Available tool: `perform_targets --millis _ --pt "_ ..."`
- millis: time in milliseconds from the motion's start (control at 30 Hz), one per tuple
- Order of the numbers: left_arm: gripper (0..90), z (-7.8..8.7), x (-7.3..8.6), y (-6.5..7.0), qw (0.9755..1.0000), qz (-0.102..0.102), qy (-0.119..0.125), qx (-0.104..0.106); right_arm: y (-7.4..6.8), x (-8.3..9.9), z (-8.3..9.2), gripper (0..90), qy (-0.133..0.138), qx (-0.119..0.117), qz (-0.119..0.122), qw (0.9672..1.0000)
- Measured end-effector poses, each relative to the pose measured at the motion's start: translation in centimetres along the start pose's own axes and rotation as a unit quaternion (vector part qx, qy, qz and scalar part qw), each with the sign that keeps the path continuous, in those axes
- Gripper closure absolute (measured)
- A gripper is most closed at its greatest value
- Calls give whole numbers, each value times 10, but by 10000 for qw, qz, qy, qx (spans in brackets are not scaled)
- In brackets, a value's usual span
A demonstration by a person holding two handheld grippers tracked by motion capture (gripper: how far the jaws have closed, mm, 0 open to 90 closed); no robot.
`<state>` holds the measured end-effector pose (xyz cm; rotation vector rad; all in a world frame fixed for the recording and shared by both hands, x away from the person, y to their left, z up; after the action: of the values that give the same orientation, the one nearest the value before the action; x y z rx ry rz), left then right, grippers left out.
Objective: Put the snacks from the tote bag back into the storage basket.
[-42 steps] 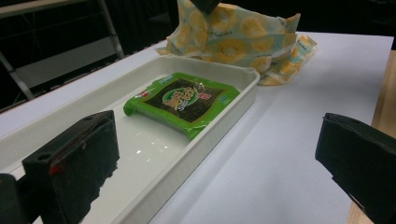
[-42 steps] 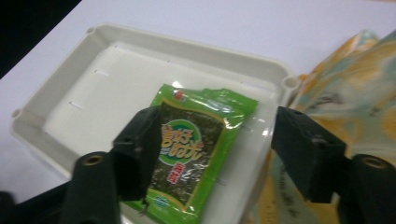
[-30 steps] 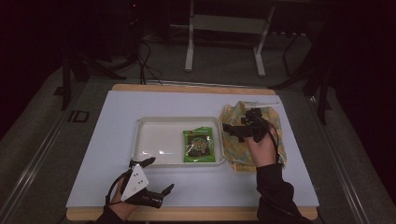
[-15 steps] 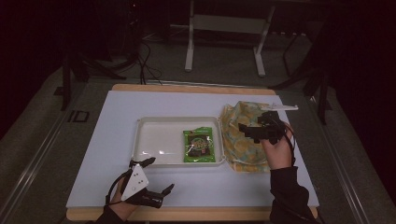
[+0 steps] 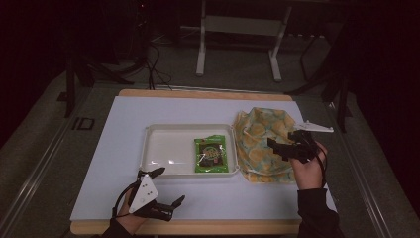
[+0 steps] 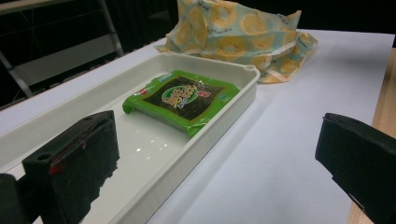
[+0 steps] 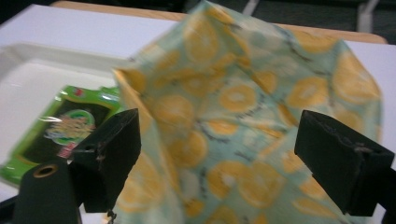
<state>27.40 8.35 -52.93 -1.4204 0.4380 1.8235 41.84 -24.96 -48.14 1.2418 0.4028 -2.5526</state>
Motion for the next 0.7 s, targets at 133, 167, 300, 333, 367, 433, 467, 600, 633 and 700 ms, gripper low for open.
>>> perform_targets --millis 133,167,300,333,367,433,467,600,633,700 --pt "2 0 0 0 10000 -8 0 -8 9 10 2 138 128 61 -5 9999" --pt "2 0 0 0 10000 -3 1 -5 11 12 2 138 161 70 1 9998" --pt "2 0 0 0 10000 -5 1 2 19 21 6 138 260 129 1 9996" --pt "2 0 0 0 10000 -15 -1 -1 20 23 8 138 289 129 -8 9995" --pt "2 0 0 0 10000 -18 -1 3 22 25 9 138 325 153 -15 9994" --pt "2 0 0 0 10000 -22 -3 -3 25 29 11 138 378 162 -40 9991" --pt "2 0 0 0 10000 -22 -3 -1 27 32 12 138 370 178 -45 9991" --pt "2 0 0 0 10000 -20 -3 -1 31 39 16 136 429 269 -31 9987" --pt "2 0 0 0 10000 -21 3 0 32 40 18 136 455 291 -50 9985" --pt "2 0 0 1 10000 -27 4 7 34 41 22 132 550 319 -69 9980"
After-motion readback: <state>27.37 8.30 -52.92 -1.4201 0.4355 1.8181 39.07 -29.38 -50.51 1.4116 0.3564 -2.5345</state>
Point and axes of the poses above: each handheld gripper's, and its own axes: z roughly backward along the jaws, x roughly out of its underside, y roughly to its right, the point moved 10 cm from there along -z, roughly forward along the jaws, and after that the axes turned 3 degrees about -z, right-handed, at the moved point
